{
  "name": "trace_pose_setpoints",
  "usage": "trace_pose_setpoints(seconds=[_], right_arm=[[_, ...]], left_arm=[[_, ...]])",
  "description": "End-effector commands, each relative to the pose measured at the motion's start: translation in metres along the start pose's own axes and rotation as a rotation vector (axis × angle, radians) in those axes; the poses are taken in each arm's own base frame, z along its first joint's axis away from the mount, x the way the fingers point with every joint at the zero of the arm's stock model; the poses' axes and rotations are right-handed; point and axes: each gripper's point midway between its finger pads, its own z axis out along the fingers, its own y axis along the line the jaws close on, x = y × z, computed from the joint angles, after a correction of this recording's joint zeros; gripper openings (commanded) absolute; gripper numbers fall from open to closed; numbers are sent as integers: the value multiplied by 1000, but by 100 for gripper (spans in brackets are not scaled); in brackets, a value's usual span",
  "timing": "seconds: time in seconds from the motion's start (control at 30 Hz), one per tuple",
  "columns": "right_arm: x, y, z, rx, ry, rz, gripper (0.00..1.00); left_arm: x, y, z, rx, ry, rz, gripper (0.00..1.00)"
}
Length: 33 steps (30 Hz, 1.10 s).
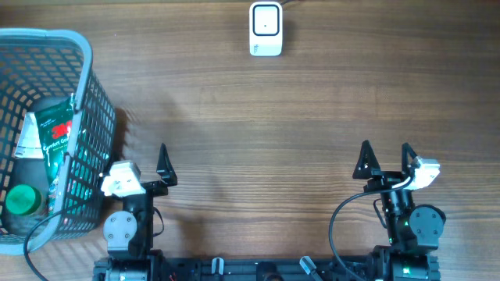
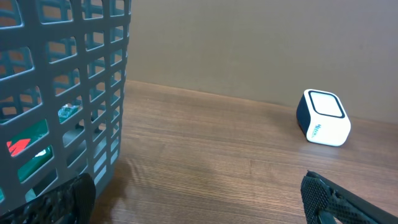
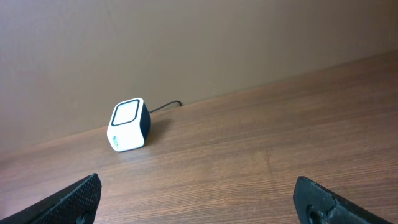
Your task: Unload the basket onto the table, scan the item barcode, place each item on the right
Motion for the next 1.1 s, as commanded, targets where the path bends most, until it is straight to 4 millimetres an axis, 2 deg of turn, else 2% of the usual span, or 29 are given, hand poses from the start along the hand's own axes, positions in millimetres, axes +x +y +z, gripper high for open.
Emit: trace_pose_setpoints(seconds=[0.0,1.07], right_arm=[[1,0,0,4,1,7,100],[1,0,0,4,1,7,100]], left_arm=[[3,-3,0,20,2,-3,100],[2,-5,0,32,0,-3,100]])
